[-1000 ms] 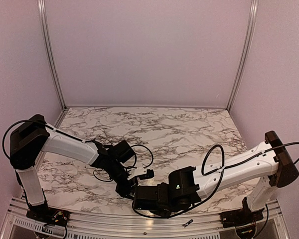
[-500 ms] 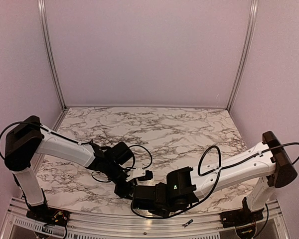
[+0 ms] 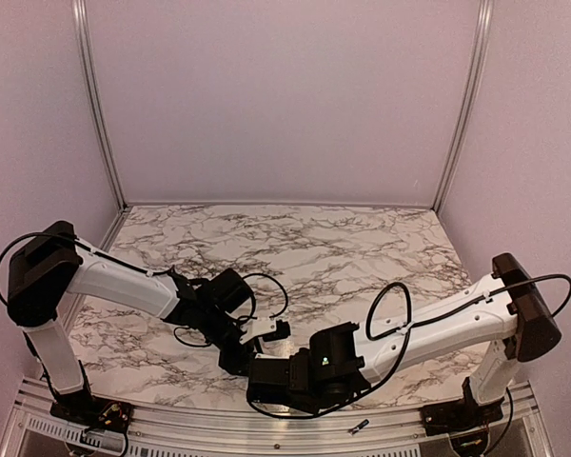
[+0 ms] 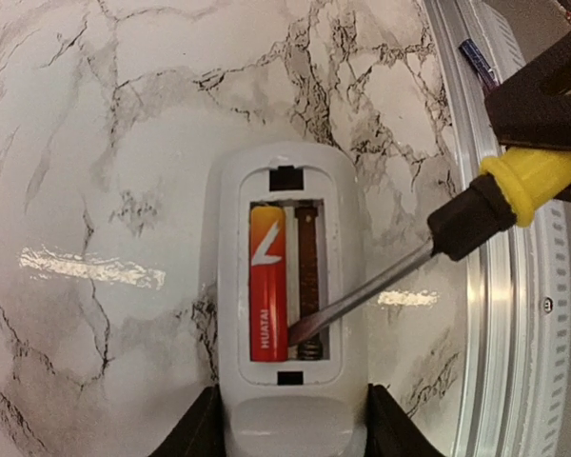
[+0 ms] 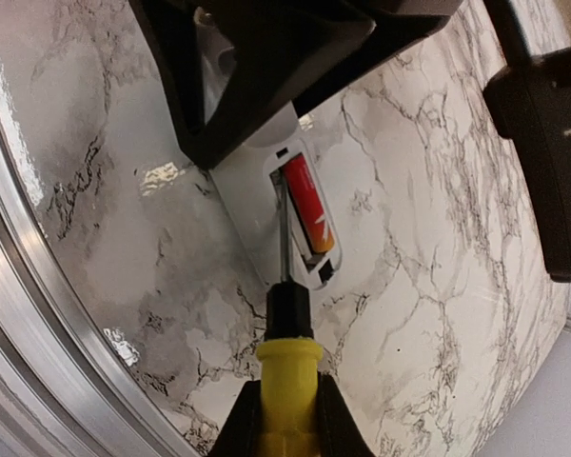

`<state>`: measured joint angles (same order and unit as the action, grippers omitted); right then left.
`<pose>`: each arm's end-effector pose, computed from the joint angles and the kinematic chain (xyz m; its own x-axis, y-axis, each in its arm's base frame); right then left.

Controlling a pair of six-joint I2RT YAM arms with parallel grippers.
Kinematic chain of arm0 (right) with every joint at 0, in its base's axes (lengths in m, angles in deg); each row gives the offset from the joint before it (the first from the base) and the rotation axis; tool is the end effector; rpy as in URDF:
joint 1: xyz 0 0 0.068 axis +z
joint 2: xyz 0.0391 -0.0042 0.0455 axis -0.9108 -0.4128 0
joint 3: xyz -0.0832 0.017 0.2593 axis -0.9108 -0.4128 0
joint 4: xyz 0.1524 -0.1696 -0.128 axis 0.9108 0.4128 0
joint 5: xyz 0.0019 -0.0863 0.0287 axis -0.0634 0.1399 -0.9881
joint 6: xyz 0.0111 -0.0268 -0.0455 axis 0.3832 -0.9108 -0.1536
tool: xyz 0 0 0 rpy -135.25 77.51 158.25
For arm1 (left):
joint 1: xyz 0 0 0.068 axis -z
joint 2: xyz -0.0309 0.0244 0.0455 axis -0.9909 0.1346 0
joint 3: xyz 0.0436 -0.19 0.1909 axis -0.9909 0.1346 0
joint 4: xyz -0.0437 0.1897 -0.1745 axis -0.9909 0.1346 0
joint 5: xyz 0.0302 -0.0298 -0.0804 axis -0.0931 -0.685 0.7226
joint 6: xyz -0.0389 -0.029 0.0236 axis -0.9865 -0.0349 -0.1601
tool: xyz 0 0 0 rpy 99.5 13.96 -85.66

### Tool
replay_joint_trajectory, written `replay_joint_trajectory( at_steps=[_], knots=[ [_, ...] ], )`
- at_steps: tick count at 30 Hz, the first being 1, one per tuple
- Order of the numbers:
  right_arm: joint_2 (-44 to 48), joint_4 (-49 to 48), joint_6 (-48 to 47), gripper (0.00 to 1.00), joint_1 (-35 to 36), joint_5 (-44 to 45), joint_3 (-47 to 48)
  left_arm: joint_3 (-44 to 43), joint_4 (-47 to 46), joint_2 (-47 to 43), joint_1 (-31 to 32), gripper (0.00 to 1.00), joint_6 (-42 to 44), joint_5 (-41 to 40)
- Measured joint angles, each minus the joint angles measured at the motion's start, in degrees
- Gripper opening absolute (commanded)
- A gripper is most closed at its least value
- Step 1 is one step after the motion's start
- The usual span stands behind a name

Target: Unload the batteries from the remote control

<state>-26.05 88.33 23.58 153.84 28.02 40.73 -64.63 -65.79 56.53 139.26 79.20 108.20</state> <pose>0.0283 0.3449 0.1955 -0.2536 -0.9338 -0.2525 -0.8300 0.3442 -0.4389 0.1652 -0.2884 0.1314 -0.1974 0.7872 -0.5843 0.9543 0.0179 -0.2983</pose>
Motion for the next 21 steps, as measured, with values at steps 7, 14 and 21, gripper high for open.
replay_joint_trajectory(
  at_steps=[7,14,21],
  knots=[
    [-0.3,0.6,0.0,0.0,0.1,1.6,0.4,0.0,-0.9,0.5,-1.1,0.0,-3.9,2.3],
    [-0.5,0.7,0.2,0.0,0.4,3.3,0.4,0.0,-1.5,1.1,-2.3,0.0,-8.2,5.2],
    [-0.5,0.5,0.0,0.0,0.4,3.4,0.3,0.0,-1.5,1.1,-2.4,0.0,-8.8,5.3]
  ],
)
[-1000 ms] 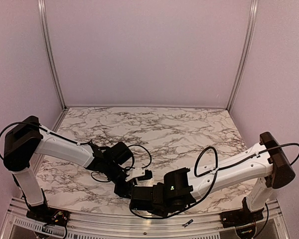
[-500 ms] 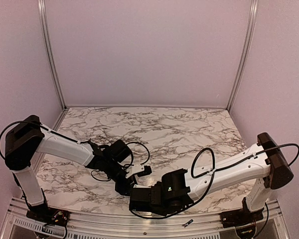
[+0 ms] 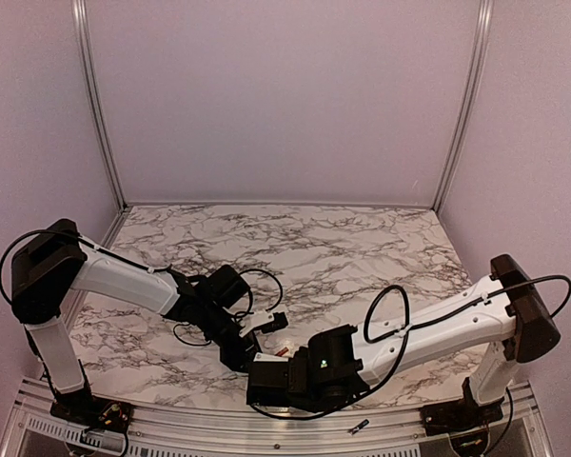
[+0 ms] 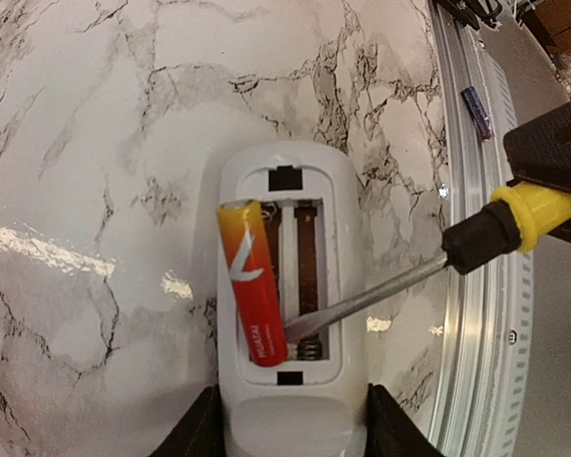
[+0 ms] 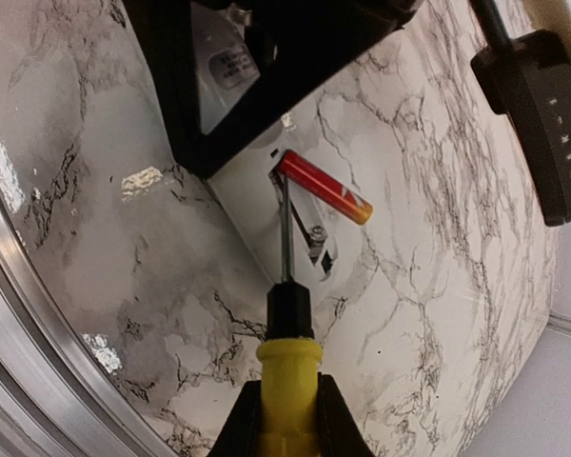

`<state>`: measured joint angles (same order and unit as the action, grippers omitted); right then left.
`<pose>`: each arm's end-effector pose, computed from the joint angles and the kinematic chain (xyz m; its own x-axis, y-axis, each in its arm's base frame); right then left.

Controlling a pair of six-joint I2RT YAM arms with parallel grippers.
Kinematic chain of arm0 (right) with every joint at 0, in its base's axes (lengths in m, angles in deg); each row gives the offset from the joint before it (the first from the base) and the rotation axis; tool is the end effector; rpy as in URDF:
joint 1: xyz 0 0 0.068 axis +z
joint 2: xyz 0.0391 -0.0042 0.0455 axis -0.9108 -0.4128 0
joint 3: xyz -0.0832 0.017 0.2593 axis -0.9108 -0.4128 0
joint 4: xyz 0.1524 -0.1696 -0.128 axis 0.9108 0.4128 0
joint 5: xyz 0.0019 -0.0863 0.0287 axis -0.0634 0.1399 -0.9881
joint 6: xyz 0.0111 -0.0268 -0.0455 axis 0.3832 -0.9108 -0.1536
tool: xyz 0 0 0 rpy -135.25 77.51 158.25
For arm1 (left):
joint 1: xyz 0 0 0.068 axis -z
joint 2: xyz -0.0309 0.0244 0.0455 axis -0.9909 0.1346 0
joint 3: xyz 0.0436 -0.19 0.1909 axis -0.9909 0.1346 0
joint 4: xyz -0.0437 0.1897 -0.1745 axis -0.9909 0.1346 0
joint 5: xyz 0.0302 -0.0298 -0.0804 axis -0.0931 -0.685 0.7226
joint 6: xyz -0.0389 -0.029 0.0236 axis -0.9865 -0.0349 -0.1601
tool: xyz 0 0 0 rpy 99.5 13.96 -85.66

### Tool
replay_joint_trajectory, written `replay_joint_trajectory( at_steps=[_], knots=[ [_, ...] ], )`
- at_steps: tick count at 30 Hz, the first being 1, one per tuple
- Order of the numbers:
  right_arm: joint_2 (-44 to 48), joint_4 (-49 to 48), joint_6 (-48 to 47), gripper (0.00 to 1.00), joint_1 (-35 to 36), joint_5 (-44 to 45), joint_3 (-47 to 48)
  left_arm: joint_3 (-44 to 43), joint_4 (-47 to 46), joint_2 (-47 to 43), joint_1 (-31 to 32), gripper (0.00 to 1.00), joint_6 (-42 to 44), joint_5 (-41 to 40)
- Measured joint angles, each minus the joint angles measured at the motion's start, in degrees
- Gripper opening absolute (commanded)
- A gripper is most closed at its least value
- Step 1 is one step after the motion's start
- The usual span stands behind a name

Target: Unload the batteries from the remote control

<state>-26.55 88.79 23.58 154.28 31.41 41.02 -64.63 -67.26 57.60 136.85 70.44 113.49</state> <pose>0.0274 0.3457 0.1949 -0.2386 -0.9372 -0.2545 -0.8030 0.3377 -0.4911 0.1760 -0.2843 0.1284 -0.3740 0.7477 -0.5487 0.8868 0.1151 -0.4476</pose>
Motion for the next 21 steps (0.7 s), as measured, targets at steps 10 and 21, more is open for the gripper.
replay_joint_trajectory(
  at_steps=[10,21],
  knots=[
    [1.4,-3.0,-4.6,0.0,-0.4,-1.3,-1.9,0.0,1.9,-1.4,0.9,0.0,6.8,-4.5],
    [0.1,-4.0,-6.9,0.0,-0.8,0.2,-1.9,0.3,3.0,-3.0,1.2,0.0,7.6,-5.4]
  ],
)
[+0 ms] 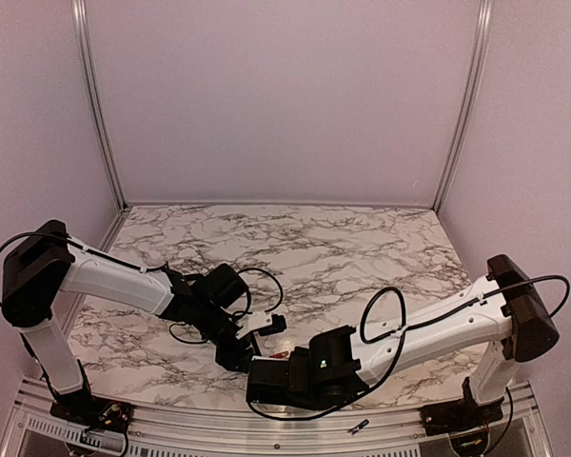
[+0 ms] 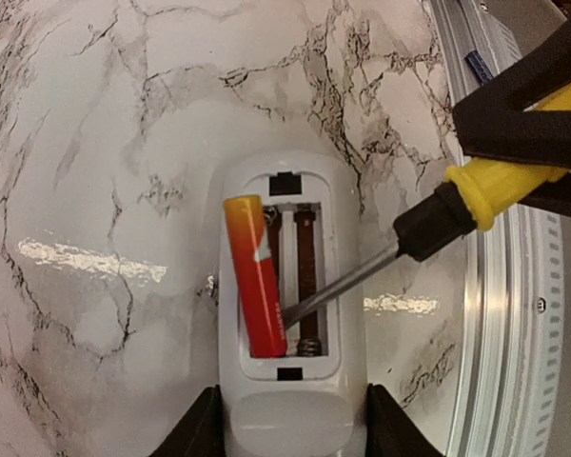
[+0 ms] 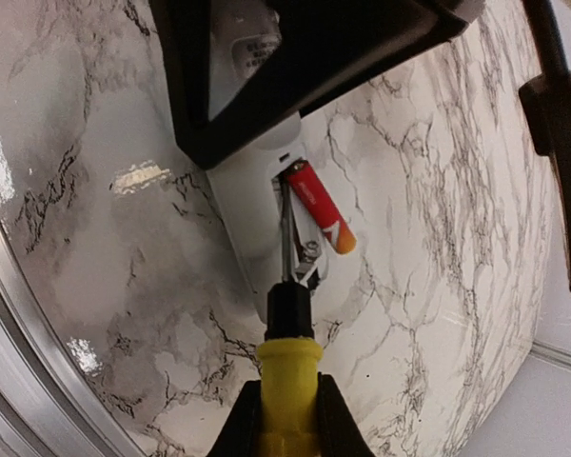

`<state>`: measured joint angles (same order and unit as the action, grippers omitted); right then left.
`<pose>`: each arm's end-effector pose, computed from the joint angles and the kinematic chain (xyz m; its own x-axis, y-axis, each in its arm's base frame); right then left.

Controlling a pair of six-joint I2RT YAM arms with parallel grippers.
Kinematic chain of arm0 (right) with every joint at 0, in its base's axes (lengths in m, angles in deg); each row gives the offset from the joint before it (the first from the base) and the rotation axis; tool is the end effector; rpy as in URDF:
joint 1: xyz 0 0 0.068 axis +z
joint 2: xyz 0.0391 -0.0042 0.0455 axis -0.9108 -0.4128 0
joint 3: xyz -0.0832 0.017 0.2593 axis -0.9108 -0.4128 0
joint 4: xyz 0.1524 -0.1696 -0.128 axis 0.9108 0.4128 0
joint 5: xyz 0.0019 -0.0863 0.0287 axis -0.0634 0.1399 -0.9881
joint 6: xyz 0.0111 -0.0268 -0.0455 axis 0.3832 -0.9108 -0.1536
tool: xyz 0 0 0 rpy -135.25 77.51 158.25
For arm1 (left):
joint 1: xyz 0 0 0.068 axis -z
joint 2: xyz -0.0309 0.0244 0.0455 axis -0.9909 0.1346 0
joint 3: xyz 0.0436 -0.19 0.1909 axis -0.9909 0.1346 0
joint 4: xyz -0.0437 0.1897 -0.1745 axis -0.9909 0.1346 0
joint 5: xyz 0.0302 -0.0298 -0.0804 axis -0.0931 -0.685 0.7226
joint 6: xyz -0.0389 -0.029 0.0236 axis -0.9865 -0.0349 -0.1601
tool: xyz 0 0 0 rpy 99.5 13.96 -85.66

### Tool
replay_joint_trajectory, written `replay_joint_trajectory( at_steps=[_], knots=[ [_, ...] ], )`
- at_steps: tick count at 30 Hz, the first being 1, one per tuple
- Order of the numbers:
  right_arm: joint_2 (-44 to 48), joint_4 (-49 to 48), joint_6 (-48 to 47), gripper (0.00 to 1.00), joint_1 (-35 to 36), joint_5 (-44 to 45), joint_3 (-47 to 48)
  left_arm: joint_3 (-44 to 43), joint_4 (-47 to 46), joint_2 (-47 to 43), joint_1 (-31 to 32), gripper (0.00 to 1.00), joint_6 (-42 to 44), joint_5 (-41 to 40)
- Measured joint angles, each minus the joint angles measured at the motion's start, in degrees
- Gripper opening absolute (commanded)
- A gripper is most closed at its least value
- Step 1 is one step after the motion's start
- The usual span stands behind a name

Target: Unload the batteries from the remote control

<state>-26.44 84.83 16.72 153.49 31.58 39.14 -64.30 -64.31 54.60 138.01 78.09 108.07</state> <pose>0.0323 0.3464 0.1882 -0.1538 -0.9606 -0.2314 -0.8202 0.2547 -0.5123 0.1689 -0.2810 0.1391 -0.2321 0.7812 -0.5795 0.9502 0.0547 -0.3069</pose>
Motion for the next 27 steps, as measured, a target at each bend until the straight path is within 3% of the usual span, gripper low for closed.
replay_joint_trajectory(
  at_steps=[11,27],
  knots=[
    [-0.3,-0.5,2.8,0.0,0.0,2.8,-0.5,0.7,-3.4,1.1,-1.8,0.0,-9.1,4.3],
    [5.6,1.0,4.9,0.0,-0.3,1.0,-3.5,-0.1,-5.4,2.3,-1.9,0.0,-9.9,10.2]
  ],
)
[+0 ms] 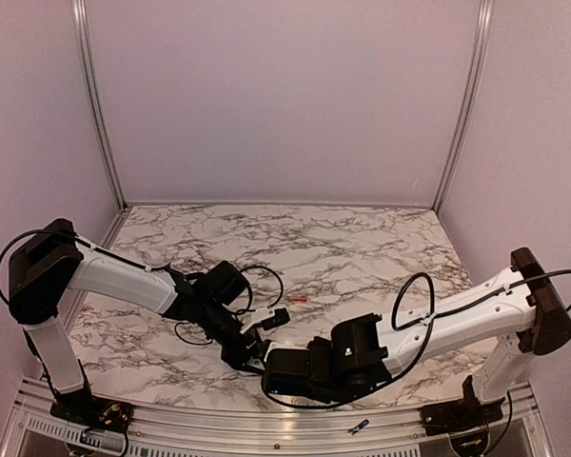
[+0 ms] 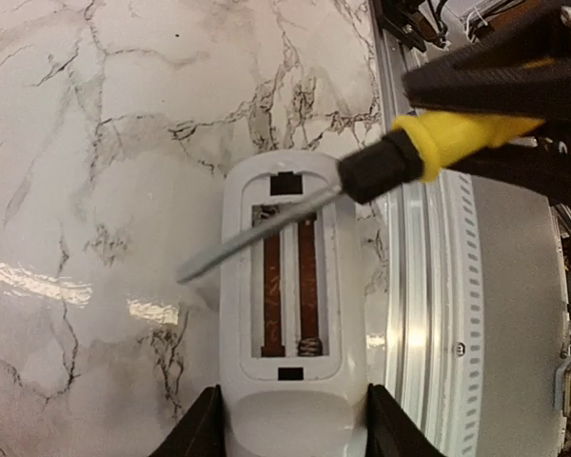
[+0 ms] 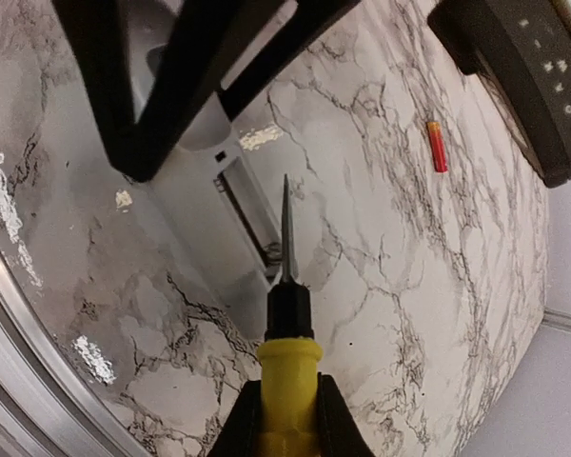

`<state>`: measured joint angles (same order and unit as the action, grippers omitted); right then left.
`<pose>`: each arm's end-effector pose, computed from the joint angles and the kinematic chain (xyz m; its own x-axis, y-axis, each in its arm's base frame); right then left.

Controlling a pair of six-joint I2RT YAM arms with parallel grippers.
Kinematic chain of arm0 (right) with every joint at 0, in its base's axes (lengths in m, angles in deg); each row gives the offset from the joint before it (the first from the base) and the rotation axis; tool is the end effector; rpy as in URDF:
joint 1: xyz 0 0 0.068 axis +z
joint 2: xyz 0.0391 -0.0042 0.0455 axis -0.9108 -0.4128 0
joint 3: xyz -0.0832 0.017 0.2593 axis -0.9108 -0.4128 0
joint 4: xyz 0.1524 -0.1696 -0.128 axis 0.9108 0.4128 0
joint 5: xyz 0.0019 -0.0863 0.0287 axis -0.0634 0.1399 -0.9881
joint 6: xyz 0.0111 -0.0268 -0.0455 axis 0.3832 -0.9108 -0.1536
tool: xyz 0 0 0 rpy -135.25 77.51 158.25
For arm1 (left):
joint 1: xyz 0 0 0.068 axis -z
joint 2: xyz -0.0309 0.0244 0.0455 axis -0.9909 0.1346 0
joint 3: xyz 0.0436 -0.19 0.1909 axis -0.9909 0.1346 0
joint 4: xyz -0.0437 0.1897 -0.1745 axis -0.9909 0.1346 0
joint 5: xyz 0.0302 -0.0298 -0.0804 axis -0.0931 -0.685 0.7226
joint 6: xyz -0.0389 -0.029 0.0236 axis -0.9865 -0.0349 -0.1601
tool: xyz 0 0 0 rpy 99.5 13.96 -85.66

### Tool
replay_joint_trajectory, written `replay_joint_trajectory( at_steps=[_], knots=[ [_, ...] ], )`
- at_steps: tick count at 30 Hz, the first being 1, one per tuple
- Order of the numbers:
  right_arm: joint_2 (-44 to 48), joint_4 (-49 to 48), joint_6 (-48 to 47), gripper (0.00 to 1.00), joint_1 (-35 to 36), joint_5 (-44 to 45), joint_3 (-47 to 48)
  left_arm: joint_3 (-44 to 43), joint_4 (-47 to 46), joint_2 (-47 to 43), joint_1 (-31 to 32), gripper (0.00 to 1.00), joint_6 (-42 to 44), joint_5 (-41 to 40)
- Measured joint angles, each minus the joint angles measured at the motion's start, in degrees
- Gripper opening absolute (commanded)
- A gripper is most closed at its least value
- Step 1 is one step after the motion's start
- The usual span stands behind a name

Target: Unload the batteries from the remote control

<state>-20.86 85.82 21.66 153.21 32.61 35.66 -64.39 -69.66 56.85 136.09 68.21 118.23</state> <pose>0.0337 0.3258 0.2034 -0.2259 -0.9280 -0.2962 -0.7921 0.3520 -0.4987 0.1788 -0.2845 0.1352 -0.4043 0.7076 -0.5796 0.8607 0.0799 -0.5028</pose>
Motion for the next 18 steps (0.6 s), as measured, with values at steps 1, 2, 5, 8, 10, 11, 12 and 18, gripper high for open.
replay_joint_trajectory(
  at_steps=[1,2,5,8,10,11,12,18],
  knots=[
    [0.7,0.5,0.5,0.0,-0.5,0.4,-0.3,-0.2,0.3,0.0,0.3,0.0,0.5,1.3],
    [1.4,1.3,0.9,0.0,-1.2,1.1,-0.8,-0.3,0.5,0.0,0.7,0.0,1.1,2.0],
    [2.6,2.6,2.0,0.0,-3.5,1.7,-1.5,-0.5,1.5,0.0,1.7,0.0,2.6,3.6],
    [5.2,4.4,3.5,0.0,-4.5,2.3,-2.6,-0.5,2.0,-0.1,2.0,0.0,3.5,3.8],
    [7.8,5.2,4.5,0.0,-4.8,2.3,-3.3,-0.4,1.9,-0.5,2.0,0.0,3.6,3.2],
    [9.5,5.7,4.9,0.0,-4.9,2.3,-3.6,-0.2,1.8,-1.0,1.9,0.0,3.6,2.8],
    [11.3,6.1,5.4,0.0,-5.2,2.3,-3.8,0.1,1.5,-1.6,1.9,0.0,3.6,2.4],
    [19.8,6.9,7.3,0.0,-9.4,2.1,-4.7,2.7,-1.6,-6.0,1.9,0.0,2.9,-1.2]
  ],
)
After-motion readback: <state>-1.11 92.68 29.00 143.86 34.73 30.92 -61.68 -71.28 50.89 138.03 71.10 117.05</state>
